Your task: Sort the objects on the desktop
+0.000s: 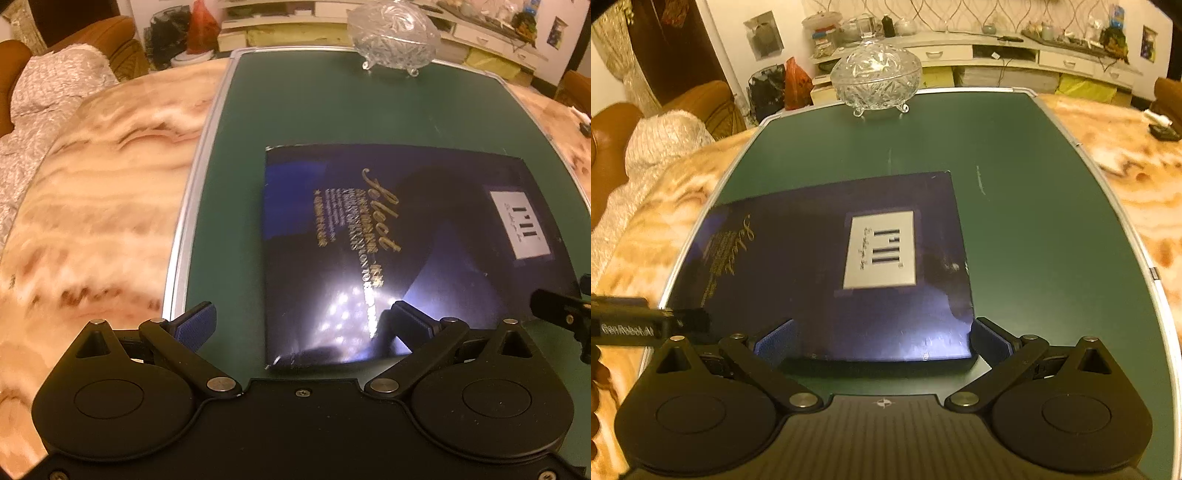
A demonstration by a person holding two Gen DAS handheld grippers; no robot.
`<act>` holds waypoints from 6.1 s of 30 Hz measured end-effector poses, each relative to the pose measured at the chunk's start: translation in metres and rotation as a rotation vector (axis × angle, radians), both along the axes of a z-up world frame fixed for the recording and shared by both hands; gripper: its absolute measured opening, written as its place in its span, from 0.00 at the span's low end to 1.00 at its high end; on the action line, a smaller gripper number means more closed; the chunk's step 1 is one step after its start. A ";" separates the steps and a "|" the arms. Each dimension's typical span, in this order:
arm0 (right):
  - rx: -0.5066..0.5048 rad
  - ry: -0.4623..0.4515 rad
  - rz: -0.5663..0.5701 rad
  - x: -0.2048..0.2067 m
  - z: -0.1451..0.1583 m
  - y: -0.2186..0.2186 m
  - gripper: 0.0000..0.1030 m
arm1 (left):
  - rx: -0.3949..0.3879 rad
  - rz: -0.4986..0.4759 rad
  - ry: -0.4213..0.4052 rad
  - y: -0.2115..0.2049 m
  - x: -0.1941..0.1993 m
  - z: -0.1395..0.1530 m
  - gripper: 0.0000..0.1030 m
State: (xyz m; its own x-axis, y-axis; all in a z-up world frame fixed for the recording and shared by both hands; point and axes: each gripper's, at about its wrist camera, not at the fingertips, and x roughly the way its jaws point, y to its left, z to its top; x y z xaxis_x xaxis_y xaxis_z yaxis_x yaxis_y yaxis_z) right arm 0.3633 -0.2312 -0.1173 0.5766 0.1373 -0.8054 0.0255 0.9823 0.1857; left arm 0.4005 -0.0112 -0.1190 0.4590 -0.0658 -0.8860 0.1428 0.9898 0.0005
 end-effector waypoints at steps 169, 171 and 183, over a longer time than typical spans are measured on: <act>0.003 -0.079 0.018 -0.290 0.061 0.036 0.67 | -0.120 -0.070 -0.057 0.031 -0.300 0.066 0.89; -0.009 -0.065 0.017 -0.290 0.055 0.040 0.67 | -0.101 -0.079 -0.048 0.022 -0.299 0.060 0.89; -0.035 0.012 0.011 -0.289 0.028 0.047 0.64 | -0.077 -0.105 0.017 0.008 -0.302 0.029 0.89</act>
